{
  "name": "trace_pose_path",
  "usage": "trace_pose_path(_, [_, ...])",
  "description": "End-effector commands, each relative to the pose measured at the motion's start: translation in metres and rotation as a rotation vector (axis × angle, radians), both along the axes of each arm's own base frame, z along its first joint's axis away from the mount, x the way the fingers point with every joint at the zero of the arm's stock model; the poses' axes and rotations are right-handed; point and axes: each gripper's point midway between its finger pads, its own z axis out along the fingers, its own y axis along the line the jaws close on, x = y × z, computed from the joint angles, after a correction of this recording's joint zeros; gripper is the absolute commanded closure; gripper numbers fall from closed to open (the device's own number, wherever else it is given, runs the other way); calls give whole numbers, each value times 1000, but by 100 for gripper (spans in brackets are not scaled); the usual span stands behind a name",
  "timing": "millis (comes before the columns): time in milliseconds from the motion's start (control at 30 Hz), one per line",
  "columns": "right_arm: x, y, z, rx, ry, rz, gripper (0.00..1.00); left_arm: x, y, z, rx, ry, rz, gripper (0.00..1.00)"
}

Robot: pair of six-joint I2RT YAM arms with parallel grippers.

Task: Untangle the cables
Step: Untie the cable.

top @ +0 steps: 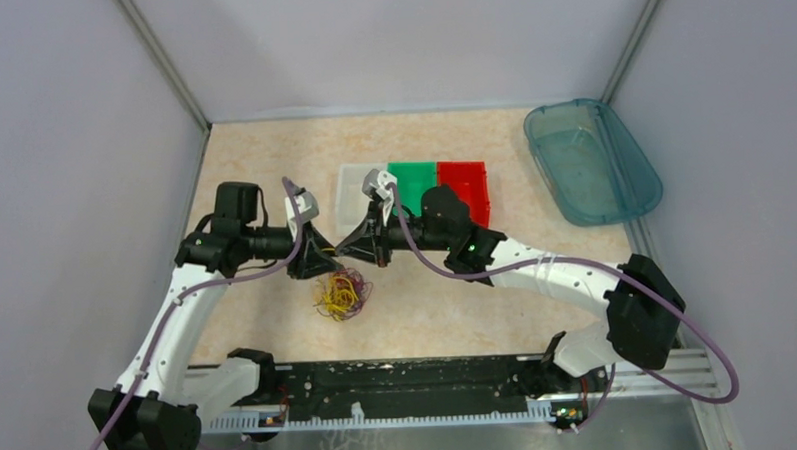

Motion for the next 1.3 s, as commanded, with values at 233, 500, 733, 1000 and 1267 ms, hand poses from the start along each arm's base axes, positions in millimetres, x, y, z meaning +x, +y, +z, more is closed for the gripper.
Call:
trace_pose_path(233, [-9, 6, 62, 186, -21, 33, 98, -9, -12, 22, -114, -30, -60, 100])
trace_pose_path(500, [10, -40, 48, 255, -44, -131, 26, -4, -7, 52, -116, -117, 19, 100])
trace_pose_path(733, [-4, -39, 2, 220, -51, -80, 24, -7, -12, 95, -234, -117, 88, 100])
trace_pose_path(1000, [-9, 6, -15, 183, -69, 0, 25, -9, -14, 125, -293, -73, 123, 100])
trace_pose_path(1267, [5, 41, -26, 209, -23, 17, 45, -13, -14, 166, -336, -121, 128, 100])
